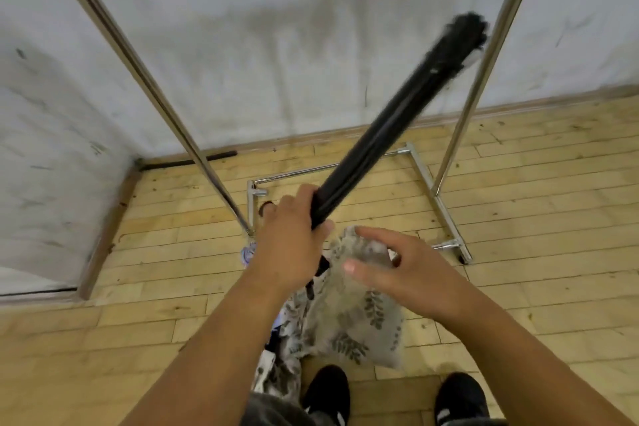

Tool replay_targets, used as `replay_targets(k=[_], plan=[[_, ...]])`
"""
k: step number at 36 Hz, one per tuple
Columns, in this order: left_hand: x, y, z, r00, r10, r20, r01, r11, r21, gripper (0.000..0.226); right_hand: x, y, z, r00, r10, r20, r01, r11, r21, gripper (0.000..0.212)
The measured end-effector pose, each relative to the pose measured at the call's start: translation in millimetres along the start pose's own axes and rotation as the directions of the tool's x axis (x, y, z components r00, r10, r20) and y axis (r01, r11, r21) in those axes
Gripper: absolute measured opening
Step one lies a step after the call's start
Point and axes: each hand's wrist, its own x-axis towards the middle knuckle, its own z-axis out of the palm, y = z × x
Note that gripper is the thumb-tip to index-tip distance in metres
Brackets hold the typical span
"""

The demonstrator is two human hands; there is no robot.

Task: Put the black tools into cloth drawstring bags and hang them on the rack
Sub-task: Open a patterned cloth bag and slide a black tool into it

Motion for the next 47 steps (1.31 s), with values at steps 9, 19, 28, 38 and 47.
replay_targets(k=[9, 19, 28, 38, 47], plan=[[-30.7, 26.1, 23.8, 0.945, 0.317, -0.079, -0.312, 0.948, 0.068, 0.057, -7.0, -8.0, -6.7, 0.987, 0.031, -0.158, 0.051, 0.871, 0.489, 0.039], [-22.6, 13.9, 11.0, 0.931, 0.243, -0.273, -0.294, 0.941, -0.167, 0.055, 3.1, -4.4, -7.7, 0.951, -0.02, -0.309, 0.164, 0.879, 0.447, 0.023], [-12.0, 16.7, 27.4, 0.937, -0.01, 0.349, 0.085, 0.976, -0.199, 0.021, 5.3, -0.6, -18.5, 0.918, 0.131, -0.374, 0.124, 0.801, 0.585, 0.017], [-15.3, 14.8, 45.4, 0.912, 0.174, 0.372, -0.095, 0.971, -0.221, 0.032, 6.5, 9.1, -28.0, 0.857, 0.427, -0.289, 0.018, 0.535, 0.845, 0.058], [-0.5, 8.7, 35.6, 0.983, 0.011, 0.183, 0.072, 0.895, -0.441, 0.041, 6.6, 7.2, -37.4, 0.907, 0.37, -0.202, 0.067, 0.347, 0.936, 0.071]])
